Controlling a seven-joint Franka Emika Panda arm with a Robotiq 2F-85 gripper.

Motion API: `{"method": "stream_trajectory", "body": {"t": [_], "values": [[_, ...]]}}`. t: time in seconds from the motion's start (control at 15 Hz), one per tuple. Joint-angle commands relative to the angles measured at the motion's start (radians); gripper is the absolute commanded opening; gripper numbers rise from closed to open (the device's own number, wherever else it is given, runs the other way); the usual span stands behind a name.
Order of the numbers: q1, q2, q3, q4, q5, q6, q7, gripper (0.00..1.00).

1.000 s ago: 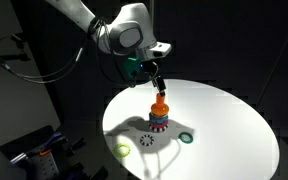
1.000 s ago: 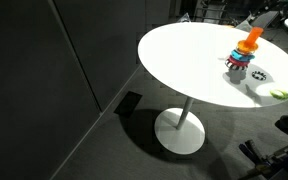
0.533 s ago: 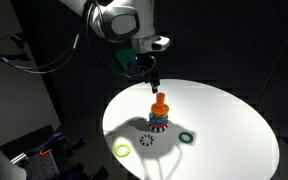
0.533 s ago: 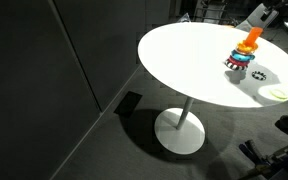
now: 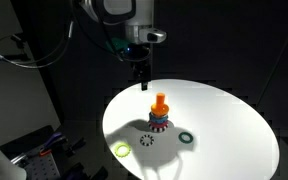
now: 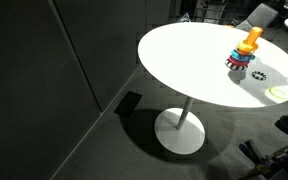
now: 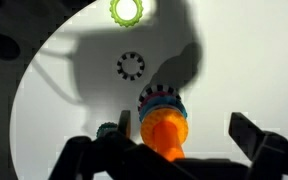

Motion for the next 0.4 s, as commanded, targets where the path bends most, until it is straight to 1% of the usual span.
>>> {"method": "stream_trajectory", "body": {"t": [0.0, 0.33], "values": [[-0.018, -0.008, 0.016, 0.002, 0.001, -0.005, -0.002, 1.0], [-0.021, -0.021, 0.016, 0.001, 0.001, -0.005, -0.002, 1.0]]}}
